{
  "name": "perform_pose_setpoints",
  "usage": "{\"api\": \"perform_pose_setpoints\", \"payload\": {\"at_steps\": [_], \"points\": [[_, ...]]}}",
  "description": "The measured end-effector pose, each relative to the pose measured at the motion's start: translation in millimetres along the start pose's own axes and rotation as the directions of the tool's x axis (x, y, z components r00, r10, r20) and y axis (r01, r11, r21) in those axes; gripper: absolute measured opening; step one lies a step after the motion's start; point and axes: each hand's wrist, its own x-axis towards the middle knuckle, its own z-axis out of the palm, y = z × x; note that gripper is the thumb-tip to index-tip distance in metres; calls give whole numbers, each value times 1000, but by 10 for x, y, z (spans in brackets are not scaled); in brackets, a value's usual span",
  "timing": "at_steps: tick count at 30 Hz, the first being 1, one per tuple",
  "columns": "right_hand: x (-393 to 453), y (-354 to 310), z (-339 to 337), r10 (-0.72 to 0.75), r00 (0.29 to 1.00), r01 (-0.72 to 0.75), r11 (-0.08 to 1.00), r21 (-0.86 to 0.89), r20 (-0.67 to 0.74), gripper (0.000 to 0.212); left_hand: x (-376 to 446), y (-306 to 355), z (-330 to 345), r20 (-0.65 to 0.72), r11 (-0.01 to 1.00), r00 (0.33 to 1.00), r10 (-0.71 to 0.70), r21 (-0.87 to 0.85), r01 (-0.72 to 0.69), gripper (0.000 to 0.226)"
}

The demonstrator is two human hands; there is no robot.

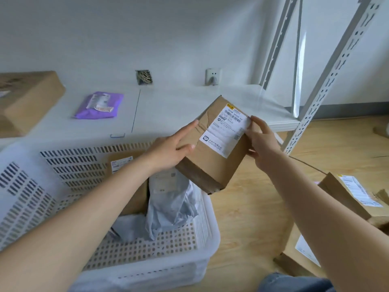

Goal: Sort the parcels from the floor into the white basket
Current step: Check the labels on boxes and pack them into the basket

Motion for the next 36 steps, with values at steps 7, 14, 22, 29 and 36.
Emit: {"api": "perform_pose_setpoints", "payload": {"at_steps": [7, 14, 22, 29, 36], "points": [[-163, 72, 1020, -38, 978, 46, 998, -33, 207, 45, -203, -604, -535, 53, 913, 988, -144, -377, 153, 47], [-511, 288, 2032, 6, 902, 53, 991, -124, 432, 59, -461, -1290, -1047, -39, 817, 955, -294, -529, 230, 41], [-774, 651, 2929, 47, 820, 26, 993, -119, 570, 52, -853, -2158, -1593, -52, 771, 909, -413, -552, 318, 41], [-979, 1248, 3657, 118, 791, 100, 943, -318, 600, 47, -1127, -2905, -1664, 35, 649, 801, -597, -566, 508, 44], [-1091, 1890, 4021, 277, 759, 55, 874, -482, 589, 62, -1110, -3603, -1334, 137, 500, 689, -712, -590, 634, 42]]}}
